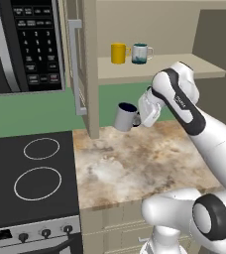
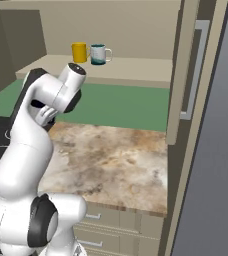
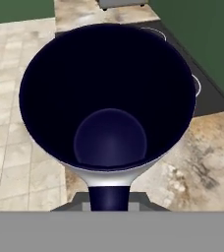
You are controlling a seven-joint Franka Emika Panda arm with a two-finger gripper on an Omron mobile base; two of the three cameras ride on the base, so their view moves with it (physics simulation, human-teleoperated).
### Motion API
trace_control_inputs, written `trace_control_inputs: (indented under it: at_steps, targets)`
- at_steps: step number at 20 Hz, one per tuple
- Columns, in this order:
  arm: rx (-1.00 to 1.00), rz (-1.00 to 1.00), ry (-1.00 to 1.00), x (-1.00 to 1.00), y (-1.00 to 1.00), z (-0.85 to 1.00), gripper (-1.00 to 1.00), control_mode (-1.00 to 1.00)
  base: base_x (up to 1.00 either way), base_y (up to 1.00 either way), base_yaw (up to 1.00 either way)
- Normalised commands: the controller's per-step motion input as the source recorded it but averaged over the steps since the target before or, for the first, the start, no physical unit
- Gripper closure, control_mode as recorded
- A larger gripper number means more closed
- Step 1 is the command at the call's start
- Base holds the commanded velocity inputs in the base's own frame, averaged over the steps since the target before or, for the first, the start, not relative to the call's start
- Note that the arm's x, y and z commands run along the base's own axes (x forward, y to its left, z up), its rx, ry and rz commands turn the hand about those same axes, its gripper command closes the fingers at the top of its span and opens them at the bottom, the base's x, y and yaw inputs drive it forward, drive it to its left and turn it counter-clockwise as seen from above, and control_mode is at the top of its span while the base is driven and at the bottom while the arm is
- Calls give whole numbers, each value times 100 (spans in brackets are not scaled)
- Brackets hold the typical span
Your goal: Pick the mug on the counter and place it in the cabinet with the handle facing the right, like the mugs already inside.
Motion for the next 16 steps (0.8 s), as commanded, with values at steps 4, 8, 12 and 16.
trace_control_inputs:
  at_steps: [4,8,12,16]
  targets:
    - [23,-9,-7,16,-7,4,100,-100,0,0,0]
    - [15,-3,0,15,-2,43,100,-100,0,0,0]
    - [7,0,0,5,-1,46,100,-100,0,0,0]
    - [7,0,0,6,0,44,100,-100,0,0,0]
